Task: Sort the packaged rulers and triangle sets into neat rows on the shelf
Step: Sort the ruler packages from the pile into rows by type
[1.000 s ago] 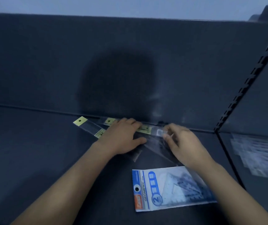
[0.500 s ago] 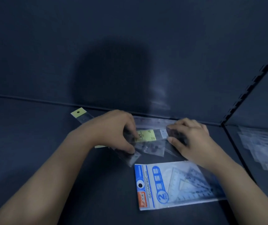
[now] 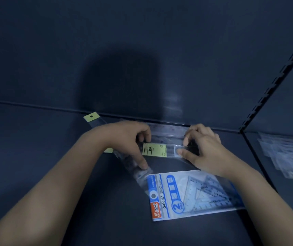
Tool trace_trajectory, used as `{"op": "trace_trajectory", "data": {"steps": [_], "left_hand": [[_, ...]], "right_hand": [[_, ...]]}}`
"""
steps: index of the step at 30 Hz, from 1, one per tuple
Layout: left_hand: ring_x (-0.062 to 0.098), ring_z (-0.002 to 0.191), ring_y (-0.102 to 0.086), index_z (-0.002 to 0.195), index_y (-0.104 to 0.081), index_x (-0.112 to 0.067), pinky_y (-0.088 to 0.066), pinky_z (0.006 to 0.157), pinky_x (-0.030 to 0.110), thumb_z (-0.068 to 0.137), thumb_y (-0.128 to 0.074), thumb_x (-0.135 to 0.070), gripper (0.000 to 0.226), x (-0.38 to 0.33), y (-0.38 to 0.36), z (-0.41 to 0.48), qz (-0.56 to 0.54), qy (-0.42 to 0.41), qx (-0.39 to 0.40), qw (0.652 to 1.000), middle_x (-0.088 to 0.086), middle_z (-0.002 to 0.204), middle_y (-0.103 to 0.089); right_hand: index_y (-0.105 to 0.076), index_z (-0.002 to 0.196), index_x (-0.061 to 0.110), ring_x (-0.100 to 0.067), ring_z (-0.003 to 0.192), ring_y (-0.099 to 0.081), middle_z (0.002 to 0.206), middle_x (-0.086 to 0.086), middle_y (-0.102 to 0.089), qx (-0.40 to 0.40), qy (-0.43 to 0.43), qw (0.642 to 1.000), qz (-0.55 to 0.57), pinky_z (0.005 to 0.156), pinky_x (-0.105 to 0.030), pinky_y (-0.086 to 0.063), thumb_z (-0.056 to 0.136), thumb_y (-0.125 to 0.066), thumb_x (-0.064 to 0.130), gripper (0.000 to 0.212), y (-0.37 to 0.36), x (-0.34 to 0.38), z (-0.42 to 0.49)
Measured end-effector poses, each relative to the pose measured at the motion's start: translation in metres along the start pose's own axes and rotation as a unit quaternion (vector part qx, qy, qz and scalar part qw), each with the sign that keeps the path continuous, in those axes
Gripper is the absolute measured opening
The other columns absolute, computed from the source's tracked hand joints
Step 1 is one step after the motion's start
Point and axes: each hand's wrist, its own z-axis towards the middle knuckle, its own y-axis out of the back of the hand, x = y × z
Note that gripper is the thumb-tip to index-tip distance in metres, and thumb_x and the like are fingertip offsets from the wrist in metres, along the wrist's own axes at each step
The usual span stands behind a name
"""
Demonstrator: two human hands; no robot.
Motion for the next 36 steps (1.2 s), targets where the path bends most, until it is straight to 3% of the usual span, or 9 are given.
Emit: {"op": "trace_trajectory", "data": {"steps": [3,7,12,17,20,26,29,32,36], "left_hand": [[0.004,0.092,-0.052,0.104,-0.052,-0.040,-0.049,0.084,0.030,0.051,-0.090,-0.046,0.066,0.002,0.004,-0.004,0.038,0.030,0.036,0.998,-0.016,0.105,-0.052],[0.006,0.081,-0.052,0.091,-0.052,-0.034,-0.043,0.069,0.027,0.063,-0.081,-0.051,0.044,0.000,0.000,0.001,0.077,0.034,-0.008,0.996,-0.014,0.091,-0.053],[0.012,0.069,-0.052,0.075,-0.059,-0.024,-0.042,0.066,0.031,0.079,-0.075,-0.031,0.019,-0.001,-0.003,0.004,0.056,-0.044,-0.004,0.997,-0.007,0.073,-0.056],[0.002,0.061,-0.045,0.082,-0.063,-0.016,-0.037,0.061,0.019,0.090,-0.065,-0.018,0.009,-0.005,-0.002,0.004,-0.047,-0.137,-0.132,0.981,-0.009,0.067,-0.053],[0.009,0.069,-0.052,0.089,-0.066,-0.009,-0.041,0.069,0.027,0.093,-0.062,-0.018,0.010,-0.007,-0.002,0.004,-0.086,-0.154,-0.195,0.965,0.000,0.076,-0.062],[0.011,0.085,-0.063,0.091,-0.069,-0.014,-0.049,0.081,0.036,0.093,-0.061,-0.014,0.008,-0.008,-0.004,0.003,-0.187,-0.166,-0.208,0.946,0.000,0.092,-0.071],[0.020,0.092,-0.064,0.090,-0.069,-0.011,-0.050,0.086,0.040,0.094,-0.060,-0.012,0.010,-0.010,-0.004,0.002,-0.239,-0.163,-0.195,0.937,0.008,0.096,-0.071],[0.013,0.088,-0.064,0.090,-0.069,-0.010,-0.049,0.081,0.028,0.095,-0.057,-0.011,0.013,-0.012,-0.005,0.003,-0.309,-0.145,-0.177,0.923,0.004,0.092,-0.070],[0.001,0.083,-0.064,0.101,-0.069,-0.008,-0.048,0.073,0.012,0.095,-0.054,-0.009,0.016,-0.020,-0.007,0.009,-0.405,-0.130,-0.136,0.895,-0.005,0.092,-0.072]], "right_hand": [[-0.043,0.079,0.037,0.000,0.100,-0.028,0.106,0.013,-0.038,0.011,0.008,1.000,0.003,0.081,-0.020,-0.016,0.087,-0.056,0.043,0.017,-0.002,0.005,0.001],[-0.053,0.090,0.031,-0.004,0.106,-0.039,0.107,0.012,-0.044,0.002,0.010,0.998,0.057,0.094,-0.022,-0.028,0.087,-0.057,0.041,0.011,0.011,0.018,-0.003],[-0.064,0.087,0.032,0.004,0.081,-0.056,0.090,0.017,-0.060,0.167,0.003,0.985,0.044,0.073,-0.018,-0.046,0.066,-0.080,0.046,0.030,0.048,0.044,-0.019],[-0.057,0.108,0.035,0.001,0.097,-0.051,0.105,0.019,-0.054,0.205,-0.033,0.978,-0.032,0.088,-0.024,-0.046,0.061,-0.083,0.044,0.054,0.039,0.054,-0.043],[-0.051,0.114,0.033,-0.005,0.109,-0.045,0.112,0.016,-0.047,0.204,-0.053,0.977,-0.039,0.097,-0.030,-0.042,0.062,-0.080,0.051,0.062,0.039,0.051,-0.045],[-0.050,0.101,0.030,-0.011,0.108,-0.041,0.108,0.009,-0.046,0.247,-0.062,0.966,-0.045,0.093,-0.029,-0.040,0.066,-0.077,0.052,0.049,0.040,0.054,-0.040],[-0.048,0.089,0.032,-0.009,0.095,-0.049,0.099,0.012,-0.053,0.236,-0.076,0.969,-0.020,0.073,-0.022,-0.040,0.073,-0.075,0.038,0.032,0.042,0.054,-0.038],[-0.049,0.085,0.027,-0.003,0.074,-0.053,0.089,0.010,-0.057,0.219,-0.096,0.969,0.063,0.060,-0.012,-0.038,0.082,-0.067,0.013,0.023,0.045,0.050,-0.036],[-0.054,0.089,0.022,-0.003,0.068,-0.052,0.081,0.007,-0.056,0.177,-0.117,0.965,0.157,0.065,-0.017,-0.043,0.083,-0.066,0.005,0.022,0.061,0.042,-0.042]]}}
